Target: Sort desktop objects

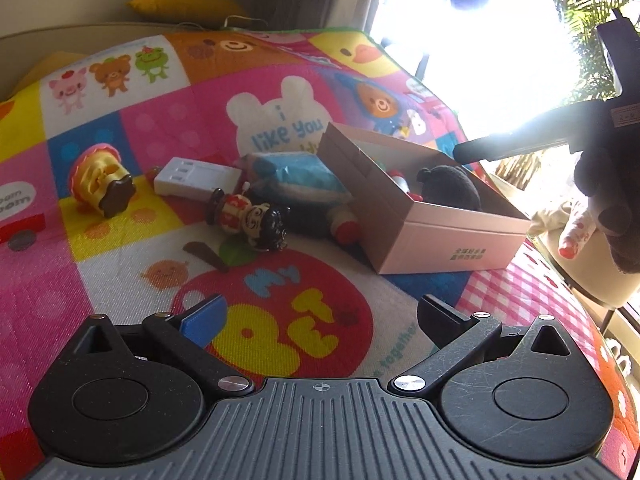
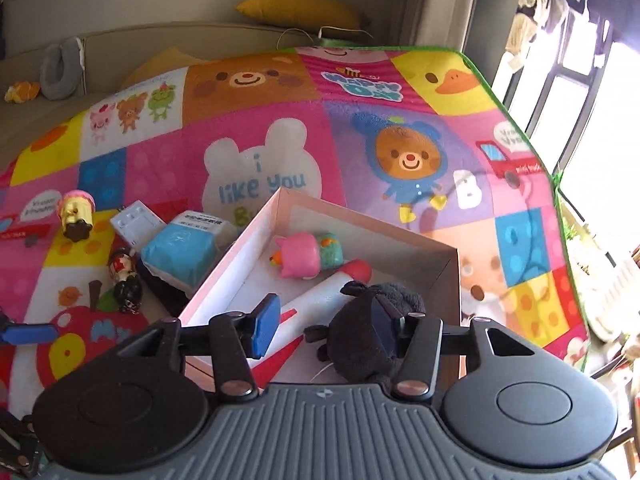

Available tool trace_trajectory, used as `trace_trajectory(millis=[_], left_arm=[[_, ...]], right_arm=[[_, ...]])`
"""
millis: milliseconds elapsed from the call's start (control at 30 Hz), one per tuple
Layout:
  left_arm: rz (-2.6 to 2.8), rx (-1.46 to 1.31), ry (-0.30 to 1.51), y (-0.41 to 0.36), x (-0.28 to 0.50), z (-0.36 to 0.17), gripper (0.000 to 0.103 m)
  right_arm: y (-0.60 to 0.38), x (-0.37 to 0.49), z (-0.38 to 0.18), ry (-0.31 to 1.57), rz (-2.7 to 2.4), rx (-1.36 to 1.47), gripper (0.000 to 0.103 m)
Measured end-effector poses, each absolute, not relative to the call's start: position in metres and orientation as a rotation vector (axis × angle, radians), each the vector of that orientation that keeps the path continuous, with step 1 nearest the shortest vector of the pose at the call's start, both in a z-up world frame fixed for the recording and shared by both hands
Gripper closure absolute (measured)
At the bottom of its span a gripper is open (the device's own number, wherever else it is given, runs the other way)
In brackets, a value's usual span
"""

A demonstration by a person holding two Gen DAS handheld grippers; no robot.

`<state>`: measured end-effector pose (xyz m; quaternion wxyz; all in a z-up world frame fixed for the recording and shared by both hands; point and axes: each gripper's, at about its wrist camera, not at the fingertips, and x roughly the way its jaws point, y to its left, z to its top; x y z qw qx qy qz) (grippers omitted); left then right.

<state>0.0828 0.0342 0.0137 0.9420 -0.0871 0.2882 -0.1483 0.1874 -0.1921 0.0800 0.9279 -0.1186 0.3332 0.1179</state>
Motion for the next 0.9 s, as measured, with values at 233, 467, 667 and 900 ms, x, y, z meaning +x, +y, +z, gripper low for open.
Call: trace_trajectory(millis=[233,467,667,900], left_arm=[[-0.211,-0.100,0.559,0.040,0.082,0.024,0.000],[0.085,-0.015,0.519,0.104,0.081,0.049,0.000],[0.154,-0.070,0.529,0.146,0.088,0.050,0.000],[0.124,0.005,0.525,0.136,0.130,0.036,0.000]], right_arm=[[-0.151,0.169,0.086,0.602,0.349,-0.283,0.073],[-0.053,0.161,0.043,0.582,0.527,-0.439,0.074],[-0.003,0.165,-0.014,0.545,0.474,-0.626,0.069],[-0.032,0.141,-0.001,0.592,0.541,-0.539,0.073]])
